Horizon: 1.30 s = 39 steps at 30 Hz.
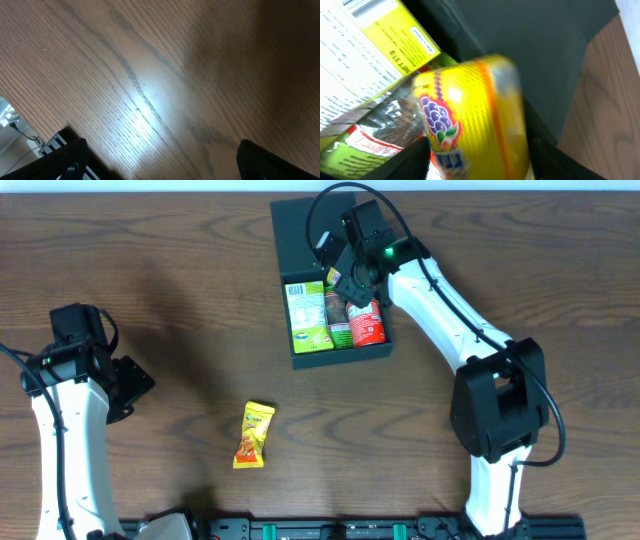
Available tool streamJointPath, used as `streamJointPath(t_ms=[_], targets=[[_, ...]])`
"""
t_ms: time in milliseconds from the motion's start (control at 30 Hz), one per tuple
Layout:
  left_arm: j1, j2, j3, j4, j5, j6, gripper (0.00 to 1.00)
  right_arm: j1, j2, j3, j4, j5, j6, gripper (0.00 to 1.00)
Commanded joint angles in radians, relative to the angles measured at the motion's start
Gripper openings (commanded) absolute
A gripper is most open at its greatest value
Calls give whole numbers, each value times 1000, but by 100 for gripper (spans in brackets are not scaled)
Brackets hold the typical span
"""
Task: Pack container
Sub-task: 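Carry the yellow can into the box's back right corner and release, then move the right gripper to the yellow Julie's snack bag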
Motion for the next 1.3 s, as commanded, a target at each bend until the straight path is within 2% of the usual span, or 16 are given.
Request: streamJointPath(t_ms=[0, 67, 267, 367, 500, 667, 733, 767, 967, 1133, 1267], targets=[[5, 5, 3, -5, -18, 4, 95, 18, 16, 21, -3, -18, -70, 76], [5, 5, 3, -5, -18, 4, 95, 19, 16, 21, -3, -1, -70, 80], [5, 5, 3, -5, -18, 4, 95, 25, 16, 21, -3, 19, -69, 79], [5, 5, 3, -5, -18, 4, 95, 31, 15, 21, -3, 27, -53, 74], [5, 5, 3, -5, -18, 4, 95, 51, 6, 22, -9, 98, 40, 58], [5, 5, 3, -5, -18, 4, 95, 110, -91, 29, -53, 89, 173, 60], [5, 5, 3, -5, -18, 4, 95, 135, -161, 30, -89, 84, 285, 69], [5, 5, 3, -5, -18, 4, 95, 142, -185, 30, -109, 74, 334, 70], [5, 5, 3, -5, -18, 4, 95, 154, -354, 28, -364, -185, 749, 68], [5, 5, 3, -5, -18, 4, 95, 201, -433, -22, -467, -148, 1125, 70], [5, 5, 3, -5, -18, 4, 95, 321, -488, -120, -491, 31, 1415, 79]])
